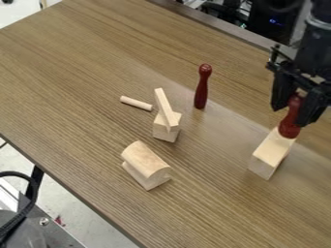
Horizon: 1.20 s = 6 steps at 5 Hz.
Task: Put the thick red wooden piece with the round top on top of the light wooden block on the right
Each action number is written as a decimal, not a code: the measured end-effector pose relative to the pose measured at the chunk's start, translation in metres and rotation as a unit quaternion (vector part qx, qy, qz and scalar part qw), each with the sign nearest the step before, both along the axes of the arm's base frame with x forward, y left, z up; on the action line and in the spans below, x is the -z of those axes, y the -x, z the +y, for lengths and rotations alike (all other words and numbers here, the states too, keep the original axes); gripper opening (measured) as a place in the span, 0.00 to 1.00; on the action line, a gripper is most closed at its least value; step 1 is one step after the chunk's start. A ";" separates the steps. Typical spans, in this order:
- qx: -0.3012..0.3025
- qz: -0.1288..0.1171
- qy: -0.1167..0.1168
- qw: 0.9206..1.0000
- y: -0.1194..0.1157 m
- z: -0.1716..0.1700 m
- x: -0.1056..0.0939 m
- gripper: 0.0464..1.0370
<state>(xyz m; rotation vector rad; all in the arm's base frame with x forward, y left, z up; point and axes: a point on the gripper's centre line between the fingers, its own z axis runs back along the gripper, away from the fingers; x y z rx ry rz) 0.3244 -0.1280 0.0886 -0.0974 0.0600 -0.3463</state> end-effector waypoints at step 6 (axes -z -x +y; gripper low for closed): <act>-0.024 0.022 -0.055 0.998 0.004 0.008 0.003 0.97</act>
